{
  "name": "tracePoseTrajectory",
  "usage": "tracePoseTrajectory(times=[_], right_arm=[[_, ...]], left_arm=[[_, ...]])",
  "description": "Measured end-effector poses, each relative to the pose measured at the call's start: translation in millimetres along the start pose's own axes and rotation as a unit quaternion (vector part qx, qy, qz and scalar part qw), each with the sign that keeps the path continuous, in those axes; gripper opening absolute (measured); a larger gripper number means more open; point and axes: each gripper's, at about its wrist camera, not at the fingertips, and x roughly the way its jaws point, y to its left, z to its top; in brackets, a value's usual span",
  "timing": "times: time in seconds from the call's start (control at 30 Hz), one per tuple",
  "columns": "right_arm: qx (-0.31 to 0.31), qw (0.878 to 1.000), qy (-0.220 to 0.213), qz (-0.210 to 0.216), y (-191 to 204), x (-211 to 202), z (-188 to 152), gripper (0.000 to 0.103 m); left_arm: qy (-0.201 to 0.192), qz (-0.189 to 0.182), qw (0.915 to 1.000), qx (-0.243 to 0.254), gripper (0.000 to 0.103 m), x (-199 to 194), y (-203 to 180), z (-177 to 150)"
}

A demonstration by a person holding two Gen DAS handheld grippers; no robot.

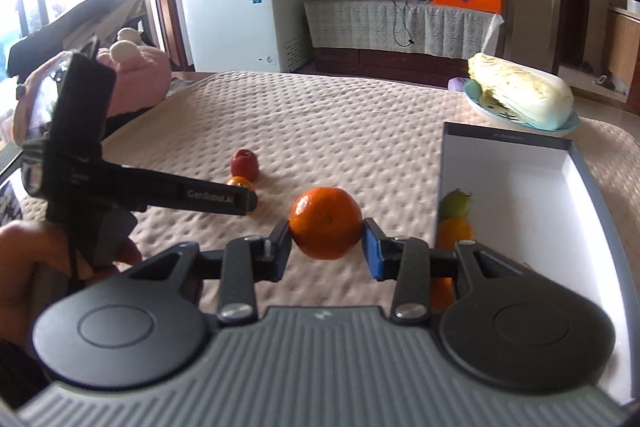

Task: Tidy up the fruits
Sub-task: 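Lift the orange with the right tool while the left tool grasps another orange, then carry both oranges toward the grey box lid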

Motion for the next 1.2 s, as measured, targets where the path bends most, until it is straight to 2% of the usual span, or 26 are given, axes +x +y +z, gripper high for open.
tracePoseTrajectory(times=[0.27, 0.43, 0.5, 0.83, 1.2], right_arm=[[0.003, 1.000, -0.010, 0.002, -10.3, -13.9, 0.5, 0.041], [0.004, 1.000, -0.015, 0.003, -12.1, -16.8, 1.2, 0.041], [0.004, 1.000, -0.016, 0.003, -13.6, -18.4, 1.4, 0.041], [0.002, 1.000, -0.018, 0.009, -10.2, -17.9, 1.1, 0.041], [-0.008, 1.000, -0.016, 0.023, 1.4, -12.7, 2.6, 0.041]], left_arm=[[-0.007, 0.017, 0.9998, 0.009, 0.072, 5.6, -12.8, -0.6], [-0.015, 0.026, 0.9995, 0.010, 0.045, 5.6, -15.6, 0.1], [-0.016, 0.026, 0.9994, 0.013, 0.038, 5.6, -16.3, -0.3], [-0.011, 0.006, 0.9999, -0.005, 0.038, -2.4, -6.7, 1.1], [-0.030, -0.001, 0.9995, -0.004, 0.038, -28.2, 0.7, 8.3]])
